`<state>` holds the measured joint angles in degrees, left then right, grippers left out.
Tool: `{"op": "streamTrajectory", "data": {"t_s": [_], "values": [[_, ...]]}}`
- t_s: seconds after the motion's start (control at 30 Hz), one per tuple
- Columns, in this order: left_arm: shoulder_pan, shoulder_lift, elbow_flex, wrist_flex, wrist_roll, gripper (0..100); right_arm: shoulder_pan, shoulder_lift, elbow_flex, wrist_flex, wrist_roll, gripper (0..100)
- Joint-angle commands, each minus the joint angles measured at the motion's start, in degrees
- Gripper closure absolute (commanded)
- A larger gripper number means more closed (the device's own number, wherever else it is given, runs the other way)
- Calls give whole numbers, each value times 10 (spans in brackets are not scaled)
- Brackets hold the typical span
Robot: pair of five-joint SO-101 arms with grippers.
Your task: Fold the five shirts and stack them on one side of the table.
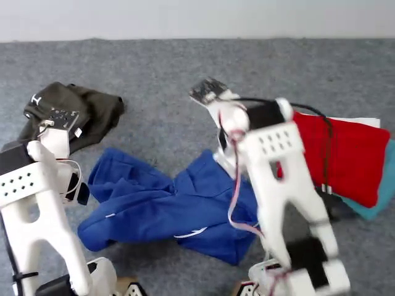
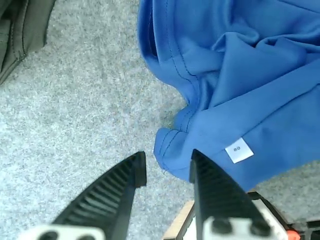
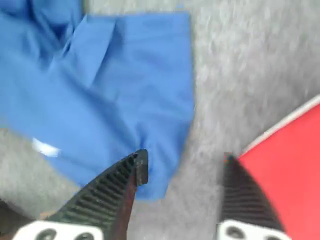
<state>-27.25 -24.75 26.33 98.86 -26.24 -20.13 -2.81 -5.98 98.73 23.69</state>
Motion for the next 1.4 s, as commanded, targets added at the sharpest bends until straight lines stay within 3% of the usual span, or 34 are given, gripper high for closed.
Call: {"op": "streamTrajectory", "data": {"t_s": [0.0, 0.1, 0.27, 0.47, 0.7, 1.1, 1.17, 1.3, 1.37], "values": [[-2, -18, -1, -3, 5, 858, -13, 114, -127, -29, 16, 898], [-2, -18, -1, -3, 5, 858, -14, 208, -200, -49, 70, 887], [-2, -18, -1, -2, 5, 858, -15, 342, -305, -53, 54, 868], [0, -14, 0, -4, 6, 858, -29, 465, -395, -24, 43, 716], [3, -14, -1, -5, 6, 858, -53, 544, -472, 3, 40, 746], [3, -18, 29, -5, 6, 859, -49, 611, -475, -12, 41, 747], [2, -18, 29, -5, 7, 859, -50, 613, -475, -22, 40, 779], [1, -18, 29, -5, 7, 859, -50, 614, -475, -43, 40, 976], [1, -18, 29, -5, 7, 859, -44, 613, -475, -44, 40, 978]]}}
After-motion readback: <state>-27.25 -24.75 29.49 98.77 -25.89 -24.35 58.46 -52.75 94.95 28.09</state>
